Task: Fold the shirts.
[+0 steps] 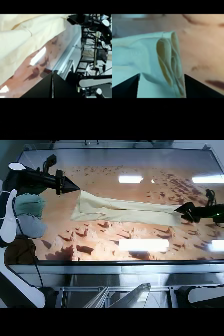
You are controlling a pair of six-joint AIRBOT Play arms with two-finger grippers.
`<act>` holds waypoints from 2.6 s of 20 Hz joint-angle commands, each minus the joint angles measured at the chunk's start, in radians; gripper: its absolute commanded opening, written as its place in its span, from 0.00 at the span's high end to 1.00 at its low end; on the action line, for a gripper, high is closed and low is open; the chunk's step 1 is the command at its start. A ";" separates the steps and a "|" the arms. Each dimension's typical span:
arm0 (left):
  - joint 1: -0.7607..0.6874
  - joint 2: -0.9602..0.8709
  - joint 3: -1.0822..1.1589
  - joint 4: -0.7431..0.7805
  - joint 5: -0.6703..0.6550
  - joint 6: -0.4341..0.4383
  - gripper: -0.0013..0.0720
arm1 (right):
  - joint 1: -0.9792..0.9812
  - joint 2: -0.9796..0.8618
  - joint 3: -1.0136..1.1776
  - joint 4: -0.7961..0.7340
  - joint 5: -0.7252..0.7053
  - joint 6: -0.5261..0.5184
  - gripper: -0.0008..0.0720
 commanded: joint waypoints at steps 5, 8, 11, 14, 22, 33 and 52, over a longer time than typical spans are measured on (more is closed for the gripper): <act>-0.224 0.005 -0.138 0.074 0.212 0.037 0.97 | 0.082 -0.060 0.000 0.246 -0.054 -0.124 0.95; -0.358 0.005 -0.184 0.215 0.417 0.026 0.97 | 0.070 -0.058 0.001 0.247 -0.016 -0.133 0.96; -0.494 -0.005 -0.201 0.387 0.625 -0.057 0.97 | 0.036 -0.052 0.001 0.220 0.064 -0.139 0.96; -0.587 -0.077 -0.127 0.507 0.670 -0.164 0.97 | -0.016 -0.046 0.001 0.220 0.159 -0.143 0.96; -0.649 -0.185 0.168 0.515 0.484 -0.185 0.94 | -0.155 -0.023 0.007 0.217 0.335 -0.165 0.96; -0.351 0.285 -0.234 0.513 0.247 -0.112 0.94 | -0.253 0.135 0.399 0.055 0.465 0.106 0.96; -0.059 0.669 -0.942 0.353 0.389 0.149 0.94 | 0.723 -0.053 0.401 0.127 -0.028 0.121 0.59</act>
